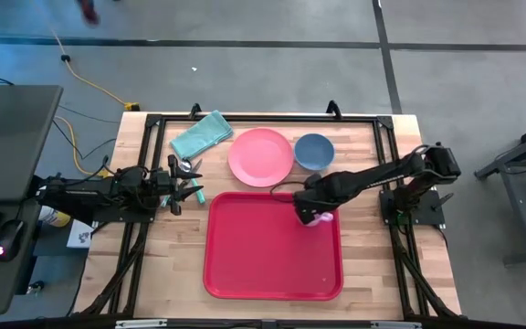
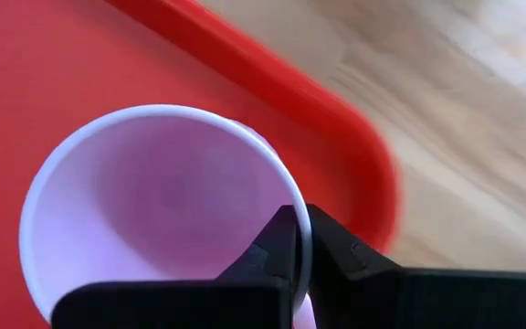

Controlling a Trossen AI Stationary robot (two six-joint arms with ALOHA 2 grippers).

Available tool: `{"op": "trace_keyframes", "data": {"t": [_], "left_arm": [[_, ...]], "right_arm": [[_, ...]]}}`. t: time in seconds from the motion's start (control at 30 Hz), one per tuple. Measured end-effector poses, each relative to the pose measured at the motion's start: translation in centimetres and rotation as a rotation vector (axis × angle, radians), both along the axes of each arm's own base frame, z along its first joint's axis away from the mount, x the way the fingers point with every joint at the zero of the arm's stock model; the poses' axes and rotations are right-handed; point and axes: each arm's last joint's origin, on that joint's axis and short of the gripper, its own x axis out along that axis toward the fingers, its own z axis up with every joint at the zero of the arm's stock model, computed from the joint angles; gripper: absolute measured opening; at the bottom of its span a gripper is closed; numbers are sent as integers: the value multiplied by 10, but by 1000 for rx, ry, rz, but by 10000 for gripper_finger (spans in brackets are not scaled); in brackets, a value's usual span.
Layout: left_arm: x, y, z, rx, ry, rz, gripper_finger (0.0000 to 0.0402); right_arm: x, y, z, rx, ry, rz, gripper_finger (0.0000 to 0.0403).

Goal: Set up tray
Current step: Put the purple cup on top right of the red serving tray

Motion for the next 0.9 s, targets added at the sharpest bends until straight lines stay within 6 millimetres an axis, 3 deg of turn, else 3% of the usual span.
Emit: {"op": "trace_keyframes", "data": {"t": [0.9], "left_arm": [[0, 0, 0, 0, 0, 0, 193]], "right_arm": [[-7, 1, -8, 34, -21, -48, 1]]}}
